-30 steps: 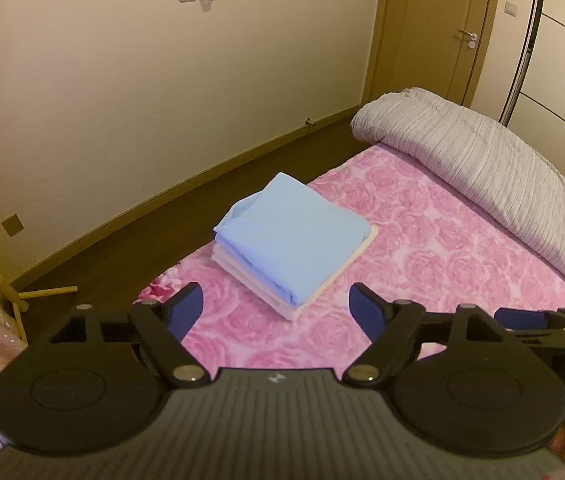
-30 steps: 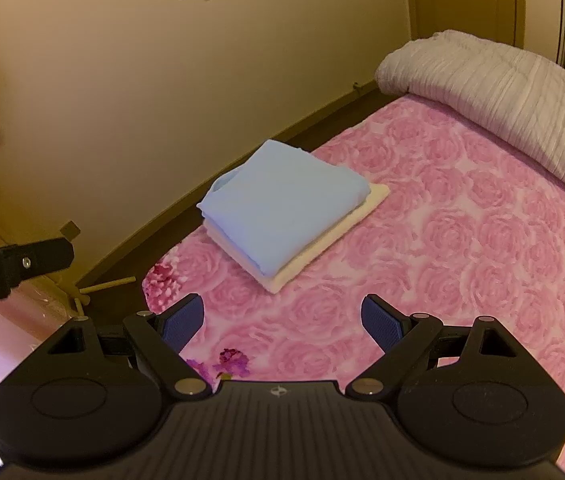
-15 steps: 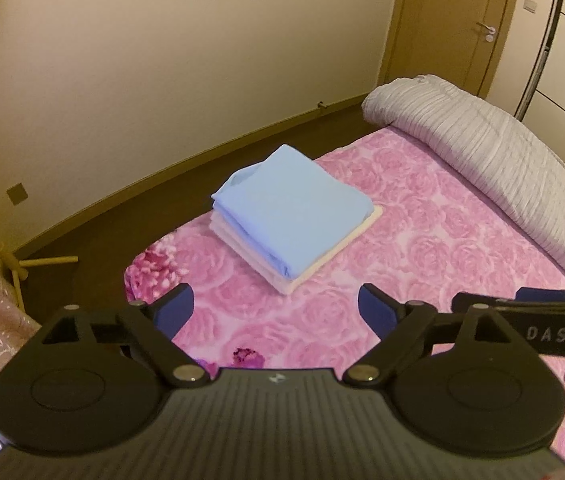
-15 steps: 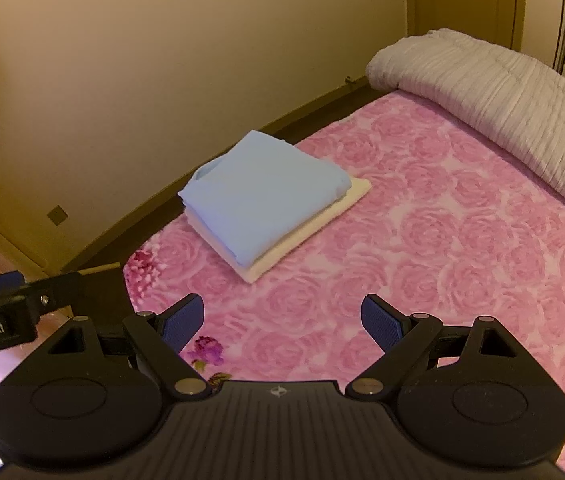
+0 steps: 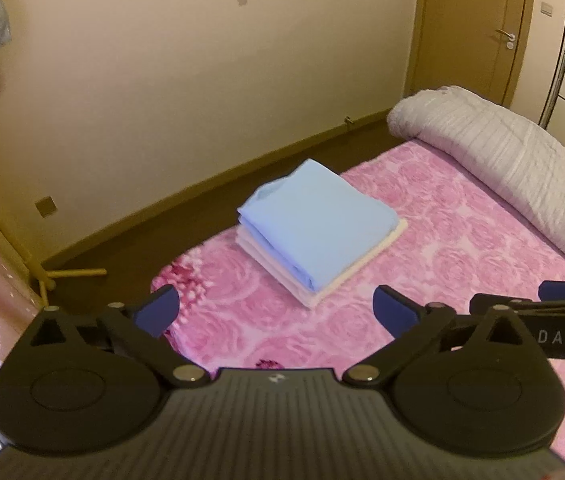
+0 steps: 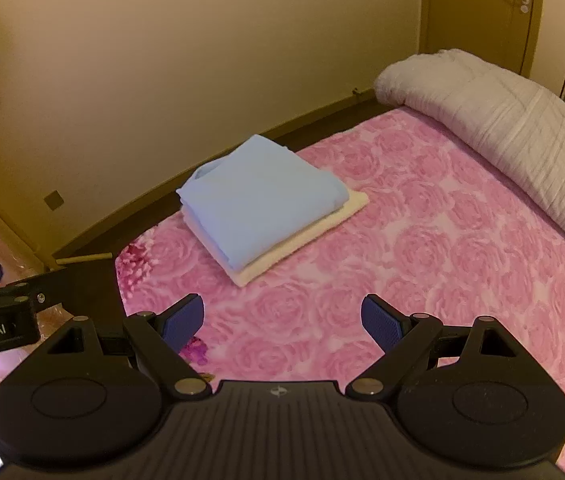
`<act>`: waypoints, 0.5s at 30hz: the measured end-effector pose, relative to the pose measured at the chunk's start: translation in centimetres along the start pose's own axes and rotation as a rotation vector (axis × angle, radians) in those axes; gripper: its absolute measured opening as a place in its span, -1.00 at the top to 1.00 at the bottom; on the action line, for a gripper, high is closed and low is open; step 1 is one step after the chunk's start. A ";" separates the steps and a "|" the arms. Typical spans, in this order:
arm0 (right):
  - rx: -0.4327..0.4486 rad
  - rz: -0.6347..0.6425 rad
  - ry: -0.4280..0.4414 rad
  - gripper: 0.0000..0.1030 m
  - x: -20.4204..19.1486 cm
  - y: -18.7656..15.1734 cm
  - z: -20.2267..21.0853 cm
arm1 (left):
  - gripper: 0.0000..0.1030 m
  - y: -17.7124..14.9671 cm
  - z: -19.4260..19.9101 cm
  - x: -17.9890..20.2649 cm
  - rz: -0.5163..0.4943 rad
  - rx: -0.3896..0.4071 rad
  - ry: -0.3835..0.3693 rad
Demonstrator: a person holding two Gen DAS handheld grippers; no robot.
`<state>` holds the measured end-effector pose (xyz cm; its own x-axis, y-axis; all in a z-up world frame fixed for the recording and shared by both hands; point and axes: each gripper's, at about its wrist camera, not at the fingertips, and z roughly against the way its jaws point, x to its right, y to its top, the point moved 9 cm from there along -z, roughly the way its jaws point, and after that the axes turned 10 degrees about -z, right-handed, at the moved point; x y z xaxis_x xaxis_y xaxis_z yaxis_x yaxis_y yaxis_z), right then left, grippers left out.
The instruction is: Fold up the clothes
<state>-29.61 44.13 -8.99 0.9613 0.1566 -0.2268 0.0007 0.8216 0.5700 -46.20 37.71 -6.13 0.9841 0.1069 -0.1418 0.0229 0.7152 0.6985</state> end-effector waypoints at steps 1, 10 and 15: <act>-0.001 0.005 0.001 -0.72 0.0 0.0 -0.1 | -0.98 0.0 -0.1 0.0 0.006 -0.002 0.000; -0.018 -0.080 0.044 -0.72 1.2 0.6 -1.0 | -0.98 -0.5 -2.2 0.5 0.039 -0.057 -0.029; -0.053 -0.059 0.009 -0.72 1.7 0.8 -2.4 | -0.98 -0.8 -3.6 1.1 0.031 -0.096 -0.039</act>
<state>-28.68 46.40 -10.84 0.9574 0.1121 -0.2660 0.0422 0.8574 0.5129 -45.78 39.71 -9.40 0.9902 0.1049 -0.0924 -0.0232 0.7748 0.6317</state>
